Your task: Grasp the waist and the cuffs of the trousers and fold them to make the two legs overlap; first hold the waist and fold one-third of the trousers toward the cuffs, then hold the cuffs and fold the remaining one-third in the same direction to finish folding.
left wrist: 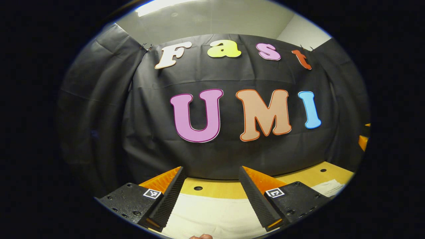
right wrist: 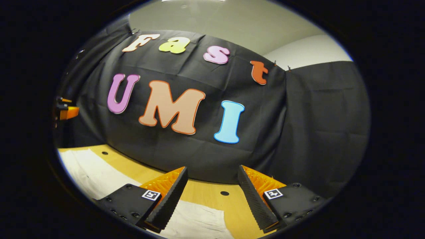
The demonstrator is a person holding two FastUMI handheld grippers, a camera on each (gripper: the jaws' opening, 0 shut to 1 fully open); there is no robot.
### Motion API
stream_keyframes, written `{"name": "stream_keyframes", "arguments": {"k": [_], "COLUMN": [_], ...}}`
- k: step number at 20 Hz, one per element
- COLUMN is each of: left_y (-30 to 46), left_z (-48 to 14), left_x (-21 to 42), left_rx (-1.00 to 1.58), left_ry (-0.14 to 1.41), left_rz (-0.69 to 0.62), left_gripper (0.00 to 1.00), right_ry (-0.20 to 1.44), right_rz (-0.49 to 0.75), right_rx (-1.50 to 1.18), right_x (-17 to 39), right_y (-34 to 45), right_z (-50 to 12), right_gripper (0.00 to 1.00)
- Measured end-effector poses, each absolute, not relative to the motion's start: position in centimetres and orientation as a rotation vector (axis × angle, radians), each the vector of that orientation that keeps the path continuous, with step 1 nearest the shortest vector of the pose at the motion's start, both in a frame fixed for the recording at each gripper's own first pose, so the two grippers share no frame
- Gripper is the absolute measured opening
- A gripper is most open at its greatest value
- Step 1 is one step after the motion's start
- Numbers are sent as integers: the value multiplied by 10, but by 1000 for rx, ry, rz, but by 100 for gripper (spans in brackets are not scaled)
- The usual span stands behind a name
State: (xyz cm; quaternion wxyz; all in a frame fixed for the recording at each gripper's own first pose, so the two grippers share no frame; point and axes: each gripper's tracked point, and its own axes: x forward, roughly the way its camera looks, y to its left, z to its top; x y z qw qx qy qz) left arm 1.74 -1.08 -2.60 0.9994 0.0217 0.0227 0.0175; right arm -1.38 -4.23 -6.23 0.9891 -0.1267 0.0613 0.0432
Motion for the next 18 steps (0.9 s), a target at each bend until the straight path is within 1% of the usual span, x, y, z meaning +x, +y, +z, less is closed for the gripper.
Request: {"name": "stream_keyframes", "arguments": {"k": [8,9,10,12,13,14,18], "left_y": [-26,-25,-26,-26,-25,-25,-25], "left_z": [-22,-22,-23,-24,-26,-26,-30], "left_x": [14,14,14,14,14,14,16], "left_rx": [67,68,69,72,73,74,75], "left_ry": [41,42,44,50,51,52,62], "left_rz": [14,14,14,17,19,21,23], "left_gripper": [96,96,99,99,96,96,96], "right_ry": [202,211,220,237,249,265,311], "right_rz": [237,259,283,337,365,396,519], "right_rx": [-546,-582,-617,-686,-718,-747,-858], "right_x": [-44,-48,-51,-60,-66,-71,-94], "right_y": [-58,-58,-59,-58,-57,-56,-46], "right_z": [-122,-129,-136,-153,-161,-172,-211], "right_gripper": [98,97,97,97,99,97,97]}}
